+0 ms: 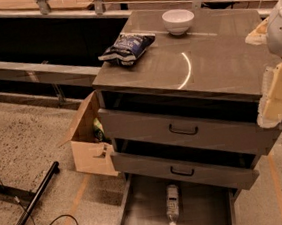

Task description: Pick blue plastic bottle from middle drawer and place on counter

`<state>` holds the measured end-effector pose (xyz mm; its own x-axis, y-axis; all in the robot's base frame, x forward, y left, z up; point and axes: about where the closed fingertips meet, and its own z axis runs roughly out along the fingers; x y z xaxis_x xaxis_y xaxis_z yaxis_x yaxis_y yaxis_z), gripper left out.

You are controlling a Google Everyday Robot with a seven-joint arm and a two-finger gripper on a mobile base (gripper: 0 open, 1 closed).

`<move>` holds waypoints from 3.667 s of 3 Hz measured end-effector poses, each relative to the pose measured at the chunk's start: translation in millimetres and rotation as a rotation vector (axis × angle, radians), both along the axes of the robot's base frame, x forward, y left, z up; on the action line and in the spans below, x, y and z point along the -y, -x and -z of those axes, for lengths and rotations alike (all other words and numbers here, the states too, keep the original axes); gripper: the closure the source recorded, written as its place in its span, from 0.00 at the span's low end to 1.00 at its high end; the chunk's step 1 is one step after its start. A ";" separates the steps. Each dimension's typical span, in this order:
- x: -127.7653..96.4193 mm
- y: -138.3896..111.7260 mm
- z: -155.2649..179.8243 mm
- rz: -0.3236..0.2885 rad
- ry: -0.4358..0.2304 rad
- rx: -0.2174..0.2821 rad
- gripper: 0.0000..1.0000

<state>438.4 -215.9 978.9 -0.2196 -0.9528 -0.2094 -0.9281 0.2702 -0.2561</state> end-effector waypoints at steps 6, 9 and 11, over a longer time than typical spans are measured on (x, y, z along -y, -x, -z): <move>31.2 27.3 219.5 0.331 -0.140 0.013 0.00; 28.0 20.3 226.3 0.361 -0.149 0.055 0.00; 19.6 10.1 308.3 0.599 -0.277 0.002 0.00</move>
Offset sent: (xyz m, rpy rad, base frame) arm -0.0061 -0.0176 -0.0425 0.0392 0.0641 -0.1360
